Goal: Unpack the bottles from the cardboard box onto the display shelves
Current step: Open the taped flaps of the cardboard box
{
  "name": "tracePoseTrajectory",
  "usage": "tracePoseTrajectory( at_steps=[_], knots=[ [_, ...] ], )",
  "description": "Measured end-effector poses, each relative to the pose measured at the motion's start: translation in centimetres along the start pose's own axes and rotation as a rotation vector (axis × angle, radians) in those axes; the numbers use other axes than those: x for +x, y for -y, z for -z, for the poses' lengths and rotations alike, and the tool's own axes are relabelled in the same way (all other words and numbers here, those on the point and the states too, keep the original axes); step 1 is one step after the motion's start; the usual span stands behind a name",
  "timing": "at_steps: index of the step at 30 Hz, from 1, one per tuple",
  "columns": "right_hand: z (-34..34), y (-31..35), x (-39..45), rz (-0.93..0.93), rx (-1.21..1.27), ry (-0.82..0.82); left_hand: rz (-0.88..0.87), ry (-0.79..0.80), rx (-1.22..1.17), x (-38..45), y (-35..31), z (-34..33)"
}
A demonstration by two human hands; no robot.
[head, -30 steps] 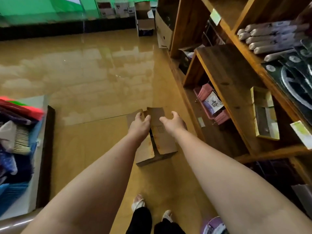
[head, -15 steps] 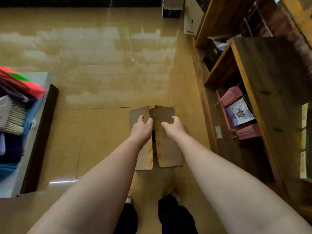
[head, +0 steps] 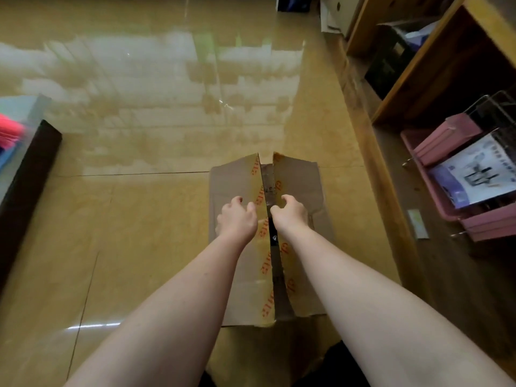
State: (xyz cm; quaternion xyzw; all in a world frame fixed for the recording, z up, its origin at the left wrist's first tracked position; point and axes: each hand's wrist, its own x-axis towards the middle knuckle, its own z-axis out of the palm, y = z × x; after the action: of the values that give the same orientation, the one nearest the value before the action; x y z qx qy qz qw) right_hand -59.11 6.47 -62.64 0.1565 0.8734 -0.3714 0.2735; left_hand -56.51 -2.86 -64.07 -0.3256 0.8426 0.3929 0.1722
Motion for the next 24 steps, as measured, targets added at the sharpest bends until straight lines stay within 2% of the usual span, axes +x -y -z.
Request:
tracePoseTrajectory(
  at_steps=[7,14,18,21,24],
  knots=[
    [-2.3,-2.7,5.2,0.132,-0.023,-0.12,-0.077,-0.15,0.11,3.9,0.9,-3.7],
    [-1.5,-4.6,6.4,0.219,-0.176,-0.174,-0.019,-0.223,0.219,3.6,1.4,-5.3],
    [-0.3,-5.8,6.4,0.093,-0.414,-0.172,0.107,-0.22,0.286,3.2,2.1,-4.9],
    [0.4,-6.8,6.8,-0.006,-0.451,-0.129,0.199,-0.187,0.294,3.0,2.3,-4.8],
    [0.3,-7.1,7.0,-0.033,-0.442,-0.069,0.194,-0.135,0.318,3.1,1.9,-5.7]
  ],
)
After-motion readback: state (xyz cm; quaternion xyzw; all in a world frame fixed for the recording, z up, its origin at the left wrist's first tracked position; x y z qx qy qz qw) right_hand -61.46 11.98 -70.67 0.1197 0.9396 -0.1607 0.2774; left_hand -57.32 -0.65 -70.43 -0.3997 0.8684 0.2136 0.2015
